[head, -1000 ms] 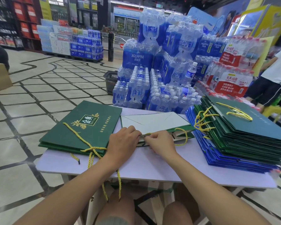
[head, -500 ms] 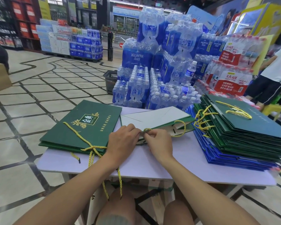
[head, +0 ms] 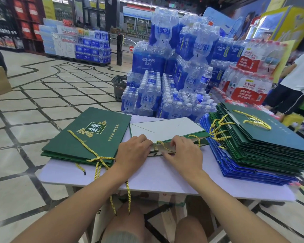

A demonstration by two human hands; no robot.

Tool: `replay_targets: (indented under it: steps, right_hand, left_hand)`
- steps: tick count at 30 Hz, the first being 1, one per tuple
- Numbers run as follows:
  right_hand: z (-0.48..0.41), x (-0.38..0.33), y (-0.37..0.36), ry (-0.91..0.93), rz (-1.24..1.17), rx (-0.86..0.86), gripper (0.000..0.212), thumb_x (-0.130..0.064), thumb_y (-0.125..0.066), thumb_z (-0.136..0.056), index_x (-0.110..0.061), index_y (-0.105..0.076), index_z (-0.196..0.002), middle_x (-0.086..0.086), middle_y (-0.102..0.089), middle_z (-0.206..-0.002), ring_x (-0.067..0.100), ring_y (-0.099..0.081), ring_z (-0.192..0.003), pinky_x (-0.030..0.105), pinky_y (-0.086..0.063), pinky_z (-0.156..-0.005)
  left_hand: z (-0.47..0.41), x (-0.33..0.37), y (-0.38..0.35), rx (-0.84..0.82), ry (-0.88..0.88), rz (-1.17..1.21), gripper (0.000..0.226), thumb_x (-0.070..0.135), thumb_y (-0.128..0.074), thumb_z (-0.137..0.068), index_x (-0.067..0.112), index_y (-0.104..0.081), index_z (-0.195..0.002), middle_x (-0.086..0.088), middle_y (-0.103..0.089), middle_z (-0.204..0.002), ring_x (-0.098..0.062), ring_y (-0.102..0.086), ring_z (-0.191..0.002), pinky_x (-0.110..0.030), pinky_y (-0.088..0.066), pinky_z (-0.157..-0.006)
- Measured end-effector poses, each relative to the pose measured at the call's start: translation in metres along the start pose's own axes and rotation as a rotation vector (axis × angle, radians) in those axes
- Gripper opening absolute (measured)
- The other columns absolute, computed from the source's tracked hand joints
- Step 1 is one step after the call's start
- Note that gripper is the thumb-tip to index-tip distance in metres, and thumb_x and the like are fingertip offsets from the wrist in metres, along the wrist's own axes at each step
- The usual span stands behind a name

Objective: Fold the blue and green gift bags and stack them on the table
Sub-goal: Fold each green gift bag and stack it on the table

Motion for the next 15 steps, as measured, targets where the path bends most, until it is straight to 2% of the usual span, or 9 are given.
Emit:
replay_targets:
  steps: [3, 5, 6, 8, 10, 12, 15]
  right_hand:
    - [-0.012, 0.001, 0.012, 0.182, -0.080, 0.068, 0.011, -0.034, -0.059, -0.082, -0.024, -0.063, -0.081, -0.007, -0.060, -0.078, 0.023, -0.057, -0.075, 0.038, -0.045, -0.063]
    - [-0.032, 0.006, 0.028, 0.164, -0.219, -0.031, 0.009, -0.031, -0.059, -0.089, -0.024, -0.065, -0.087, -0.009, -0.065, -0.080, 0.019, -0.059, -0.078, 0.037, -0.048, -0.069]
    - [-0.046, 0.008, 0.033, 0.104, -0.324, -0.141, 0.008, -0.030, -0.060, -0.093, -0.025, -0.065, -0.092, -0.009, -0.067, -0.081, 0.016, -0.062, -0.078, 0.035, -0.049, -0.070]
    - [-0.073, 0.012, 0.032, -0.016, -0.530, -0.384, 0.006, -0.027, -0.058, -0.098, -0.024, -0.063, -0.099, -0.005, -0.070, -0.076, 0.011, -0.066, -0.069, 0.033, -0.052, -0.068]
    - [-0.101, 0.012, 0.025, -0.025, -0.581, -0.464, 0.008, -0.027, -0.058, -0.101, -0.023, -0.064, -0.101, -0.002, -0.066, -0.075, 0.013, -0.062, -0.061, 0.033, -0.052, -0.062]
    - [-0.120, 0.011, 0.012, -0.004, -0.532, -0.464, 0.015, -0.035, -0.059, -0.102, -0.023, -0.067, -0.099, -0.004, -0.060, -0.078, 0.013, -0.054, -0.066, 0.029, -0.045, -0.060]
    - [-0.131, 0.012, -0.021, -0.014, -0.458, -0.464, 0.030, -0.048, -0.057, -0.100, -0.022, -0.068, -0.091, -0.008, -0.060, -0.079, 0.014, -0.056, -0.075, 0.032, -0.042, -0.065]
  left_hand:
    - [0.001, 0.000, -0.003, -0.039, 0.007, 0.003, 0.007, 0.032, -0.071, -0.094, 0.032, -0.075, -0.089, 0.008, -0.063, -0.083, -0.016, -0.063, -0.071, -0.024, -0.034, -0.040]
    - [0.002, 0.001, -0.003, -0.075, -0.004, 0.030, 0.008, 0.034, -0.067, -0.093, 0.031, -0.074, -0.089, 0.010, -0.064, -0.086, -0.015, -0.062, -0.077, -0.027, -0.039, -0.043]
    - [0.002, 0.002, -0.004, -0.105, -0.016, 0.056, 0.009, 0.034, -0.064, -0.091, 0.031, -0.072, -0.090, 0.012, -0.065, -0.090, -0.015, -0.061, -0.082, -0.030, -0.044, -0.049]
    - [0.002, 0.005, -0.006, -0.197, -0.040, 0.115, 0.011, 0.035, -0.058, -0.086, 0.028, -0.065, -0.091, 0.012, -0.065, -0.101, -0.016, -0.058, -0.095, -0.035, -0.051, -0.070]
    - [0.002, 0.007, -0.009, -0.298, -0.034, 0.186, 0.015, 0.035, -0.056, -0.083, 0.025, -0.058, -0.095, 0.008, -0.062, -0.112, -0.017, -0.053, -0.108, -0.037, -0.048, -0.092]
    - [0.004, 0.006, -0.012, -0.405, 0.018, 0.247, 0.032, 0.040, -0.056, -0.086, 0.024, -0.053, -0.113, 0.005, -0.058, -0.121, -0.018, -0.050, -0.113, -0.038, -0.045, -0.102]
    - [0.006, 0.005, -0.016, -0.526, 0.074, 0.280, 0.065, 0.053, -0.058, -0.092, 0.023, -0.037, -0.145, 0.005, -0.052, -0.143, -0.018, -0.050, -0.128, -0.035, -0.038, -0.111]
Point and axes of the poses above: each hand's wrist, its own z-axis away from the middle knuckle, its own y-axis out of the back of the hand, x = y × z, the point moved 6 cm from there along -z, towards the middle knuckle
